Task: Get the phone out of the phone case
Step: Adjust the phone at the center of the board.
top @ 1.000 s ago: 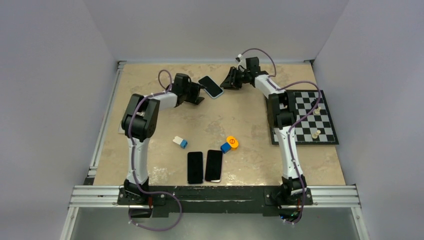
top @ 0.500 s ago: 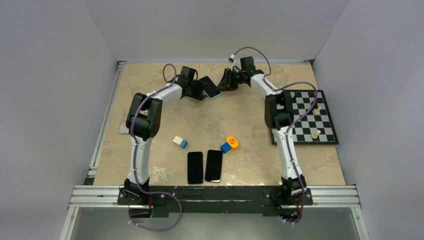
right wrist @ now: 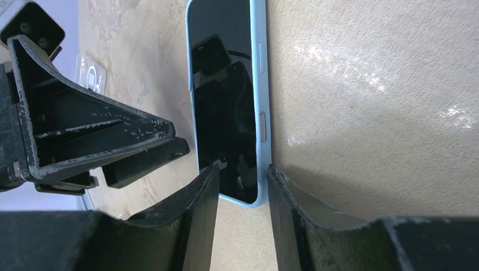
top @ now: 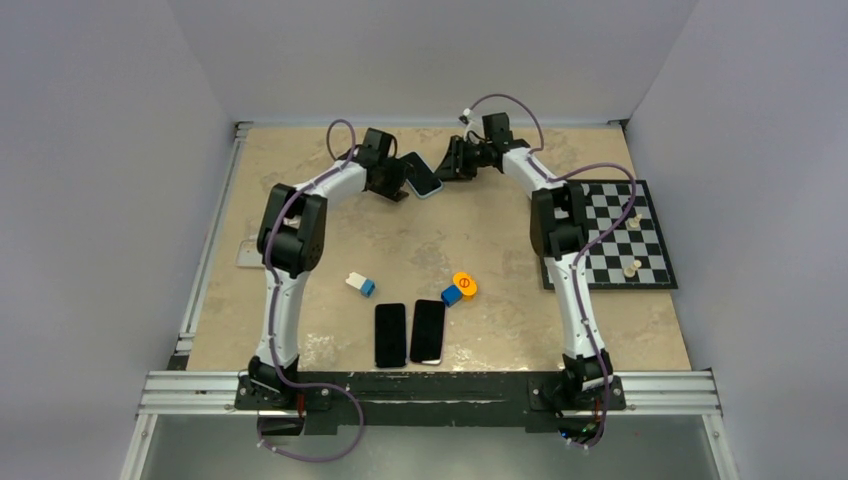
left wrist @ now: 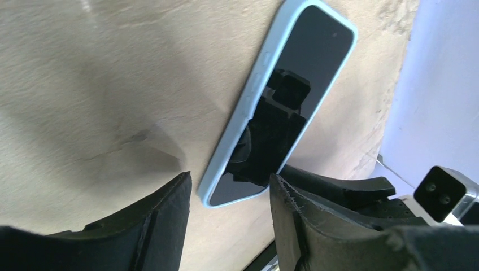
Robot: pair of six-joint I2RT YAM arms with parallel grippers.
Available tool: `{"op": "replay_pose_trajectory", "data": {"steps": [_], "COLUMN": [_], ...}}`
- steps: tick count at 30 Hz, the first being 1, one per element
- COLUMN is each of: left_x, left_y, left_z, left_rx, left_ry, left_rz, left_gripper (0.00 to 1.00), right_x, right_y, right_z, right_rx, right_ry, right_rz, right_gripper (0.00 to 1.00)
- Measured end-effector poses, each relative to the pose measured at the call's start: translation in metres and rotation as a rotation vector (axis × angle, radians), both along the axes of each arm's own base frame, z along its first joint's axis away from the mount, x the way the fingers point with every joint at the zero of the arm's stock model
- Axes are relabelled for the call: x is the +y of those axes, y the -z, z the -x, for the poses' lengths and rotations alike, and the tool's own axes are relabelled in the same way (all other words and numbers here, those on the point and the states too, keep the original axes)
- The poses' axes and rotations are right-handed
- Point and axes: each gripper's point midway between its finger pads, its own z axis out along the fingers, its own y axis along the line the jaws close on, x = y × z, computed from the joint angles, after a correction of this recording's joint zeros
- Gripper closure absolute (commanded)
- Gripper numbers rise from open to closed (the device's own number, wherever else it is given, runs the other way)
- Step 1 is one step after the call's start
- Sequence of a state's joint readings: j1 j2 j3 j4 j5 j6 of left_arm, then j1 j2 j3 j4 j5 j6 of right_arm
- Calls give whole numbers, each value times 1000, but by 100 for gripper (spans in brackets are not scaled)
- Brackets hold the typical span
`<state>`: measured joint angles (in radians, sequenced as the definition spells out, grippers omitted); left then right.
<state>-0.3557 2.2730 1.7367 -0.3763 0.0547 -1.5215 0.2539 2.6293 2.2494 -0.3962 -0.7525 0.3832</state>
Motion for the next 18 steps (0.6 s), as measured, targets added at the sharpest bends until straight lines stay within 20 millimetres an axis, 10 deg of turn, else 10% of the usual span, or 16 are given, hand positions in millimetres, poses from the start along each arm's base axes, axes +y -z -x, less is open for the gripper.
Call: {"op": "replay_pose_trajectory", "data": {"steps": [18], "left_x": [-14], "left_y": [7], "left_z": [-22], "left_rx": [-50], "left_ry": [-48], "left_rz": [103], "left_gripper": [62], "right_x": [-9], "right_y": [7], "right_z": [0], "right_rx": [-22], "right_ry": [-85], "right_rz": [-41], "right_gripper": [62]}}
